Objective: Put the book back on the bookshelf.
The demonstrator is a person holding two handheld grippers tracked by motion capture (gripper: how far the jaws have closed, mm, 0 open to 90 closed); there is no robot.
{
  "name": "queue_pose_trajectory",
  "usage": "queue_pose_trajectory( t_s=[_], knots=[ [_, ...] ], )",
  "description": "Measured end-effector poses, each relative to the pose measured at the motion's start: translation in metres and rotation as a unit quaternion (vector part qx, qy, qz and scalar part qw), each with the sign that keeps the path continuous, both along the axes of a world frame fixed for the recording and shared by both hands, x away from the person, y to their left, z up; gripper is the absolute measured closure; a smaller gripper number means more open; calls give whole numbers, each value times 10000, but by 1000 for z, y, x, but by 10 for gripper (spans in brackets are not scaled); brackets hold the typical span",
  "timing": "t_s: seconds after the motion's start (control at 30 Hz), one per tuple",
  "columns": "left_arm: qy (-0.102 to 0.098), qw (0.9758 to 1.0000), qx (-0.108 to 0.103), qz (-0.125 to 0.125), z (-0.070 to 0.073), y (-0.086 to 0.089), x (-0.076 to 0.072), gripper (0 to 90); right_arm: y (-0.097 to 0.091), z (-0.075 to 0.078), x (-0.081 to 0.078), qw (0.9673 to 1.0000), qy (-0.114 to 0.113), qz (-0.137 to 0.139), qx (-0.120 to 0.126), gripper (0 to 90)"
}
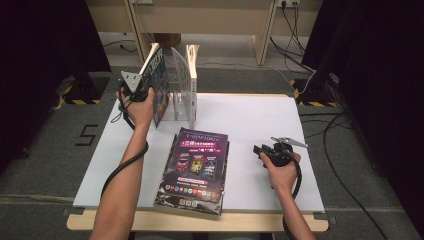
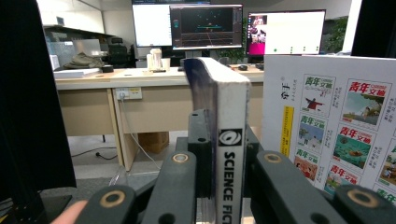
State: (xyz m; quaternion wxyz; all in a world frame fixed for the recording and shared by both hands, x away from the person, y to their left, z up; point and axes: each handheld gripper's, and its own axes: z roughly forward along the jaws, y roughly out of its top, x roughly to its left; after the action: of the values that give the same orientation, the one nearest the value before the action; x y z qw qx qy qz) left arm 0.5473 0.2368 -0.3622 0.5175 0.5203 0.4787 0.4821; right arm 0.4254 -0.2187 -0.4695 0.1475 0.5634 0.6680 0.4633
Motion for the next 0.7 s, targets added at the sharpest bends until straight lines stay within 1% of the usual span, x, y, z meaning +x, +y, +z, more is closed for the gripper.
queue_pose_trajectory(
  t_s=[0.17, 0.47, 0.7],
  knots=[
    [21, 10000, -34, -21, 0, 3, -1, 820, 1, 0, 0, 10000, 45, 13, 13, 577],
    [68, 10000, -50, 34, 1, 4, -2, 818, 1, 1, -1, 10000, 27, 20, 21, 577],
    [105, 9999, -71, -35, 2, 5, -1, 816, 1, 0, 0, 10000, 30, 17, 17, 577]
  ],
)
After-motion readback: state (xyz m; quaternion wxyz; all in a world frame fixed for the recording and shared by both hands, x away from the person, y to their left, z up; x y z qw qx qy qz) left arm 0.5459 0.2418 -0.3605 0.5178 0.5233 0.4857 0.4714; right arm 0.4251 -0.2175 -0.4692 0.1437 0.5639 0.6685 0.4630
